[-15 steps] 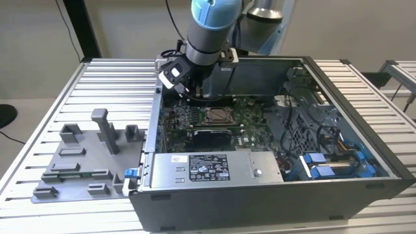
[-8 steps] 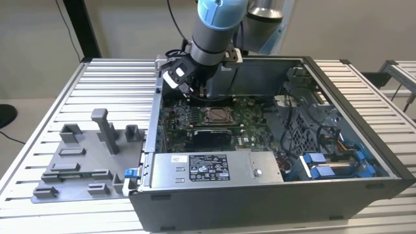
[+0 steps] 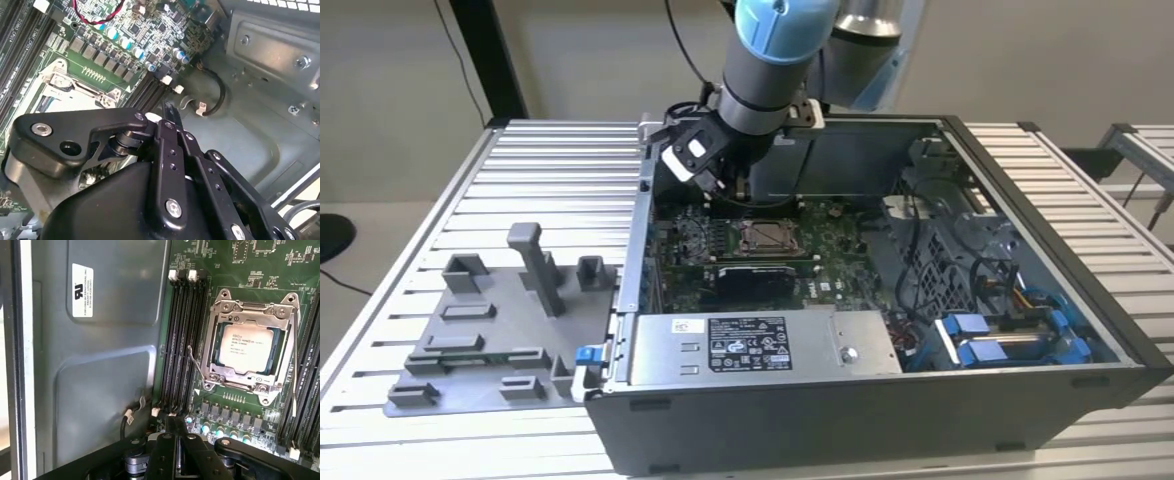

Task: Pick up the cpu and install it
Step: 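Close the cpu cover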

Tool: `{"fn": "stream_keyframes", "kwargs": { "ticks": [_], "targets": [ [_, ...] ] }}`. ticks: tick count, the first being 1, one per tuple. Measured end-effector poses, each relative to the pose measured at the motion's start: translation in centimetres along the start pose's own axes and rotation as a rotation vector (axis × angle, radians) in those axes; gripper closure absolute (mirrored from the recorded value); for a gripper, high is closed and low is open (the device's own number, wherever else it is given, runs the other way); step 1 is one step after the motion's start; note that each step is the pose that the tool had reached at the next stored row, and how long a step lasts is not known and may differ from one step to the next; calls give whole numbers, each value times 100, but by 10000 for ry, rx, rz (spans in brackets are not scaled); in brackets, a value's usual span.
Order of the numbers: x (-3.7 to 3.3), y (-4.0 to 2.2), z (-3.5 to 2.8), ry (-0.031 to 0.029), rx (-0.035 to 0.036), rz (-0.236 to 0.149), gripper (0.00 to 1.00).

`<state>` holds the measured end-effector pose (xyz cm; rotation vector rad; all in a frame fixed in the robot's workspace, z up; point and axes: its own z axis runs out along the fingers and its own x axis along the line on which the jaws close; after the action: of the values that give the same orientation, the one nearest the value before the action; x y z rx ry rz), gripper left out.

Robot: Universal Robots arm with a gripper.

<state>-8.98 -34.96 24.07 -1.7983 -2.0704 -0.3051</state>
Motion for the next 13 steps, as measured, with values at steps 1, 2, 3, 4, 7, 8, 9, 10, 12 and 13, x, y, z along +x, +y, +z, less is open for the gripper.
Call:
{"fn": "stream_keyframes", "kwargs": {
  "ticks": [1, 2, 3, 4, 7, 8, 9, 10, 12, 13],
  "targets": [
    [-7, 3, 11, 1, 2, -2, 100],
    [-15, 5, 27, 0, 1, 0, 100],
    [-23, 9, 44, 0, -1, 0, 100],
    [-31, 14, 60, -1, -1, -1, 100],
    [-57, 45, 106, 0, -5, -2, 100],
    [-65, 52, 120, -3, -8, -3, 100],
    [-69, 54, 130, -24, -13, -1, 100],
    [-71, 56, 135, -92, -7, 12, 100],
    [-73, 57, 138, -256, -28, 78, 100],
    [-73, 57, 138, -307, -76, 123, 100]
  ]
}}
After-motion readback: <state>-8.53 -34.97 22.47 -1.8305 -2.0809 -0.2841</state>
